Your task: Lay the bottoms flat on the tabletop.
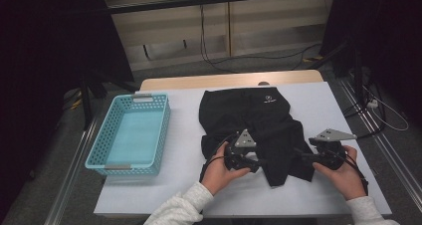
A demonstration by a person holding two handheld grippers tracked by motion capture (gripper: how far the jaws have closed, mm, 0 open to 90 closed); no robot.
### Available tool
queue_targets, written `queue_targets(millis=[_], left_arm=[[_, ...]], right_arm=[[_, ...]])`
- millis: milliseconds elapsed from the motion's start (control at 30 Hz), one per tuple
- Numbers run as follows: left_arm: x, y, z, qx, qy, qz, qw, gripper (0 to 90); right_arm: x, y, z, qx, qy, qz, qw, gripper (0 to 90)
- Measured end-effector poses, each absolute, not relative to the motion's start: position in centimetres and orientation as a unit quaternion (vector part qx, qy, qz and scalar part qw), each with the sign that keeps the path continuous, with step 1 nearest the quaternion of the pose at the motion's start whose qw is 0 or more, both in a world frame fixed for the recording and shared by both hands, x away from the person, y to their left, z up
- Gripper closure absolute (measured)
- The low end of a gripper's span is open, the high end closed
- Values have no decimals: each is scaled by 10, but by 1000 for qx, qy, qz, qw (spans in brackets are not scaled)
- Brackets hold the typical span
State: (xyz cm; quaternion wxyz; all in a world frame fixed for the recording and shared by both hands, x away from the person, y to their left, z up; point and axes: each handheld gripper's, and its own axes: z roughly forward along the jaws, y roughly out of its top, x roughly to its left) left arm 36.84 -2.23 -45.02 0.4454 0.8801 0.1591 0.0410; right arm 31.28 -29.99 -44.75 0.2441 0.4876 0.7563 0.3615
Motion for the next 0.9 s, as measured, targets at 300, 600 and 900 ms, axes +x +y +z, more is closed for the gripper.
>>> queue_targets(millis=[300, 600, 900], left_arm=[[371, -37, -457, 895, 131, 38, 425, 557], [372, -48, -460, 908, 115, 14, 403, 791], [376, -46, -455, 909, 145, -10, 391, 900]], right_arm=[[303, -308, -447, 492, 755, 356, 245, 341], [284, -314, -447, 497, 752, 356, 246, 365], [277, -315, -456, 496, 775, 333, 206, 630]])
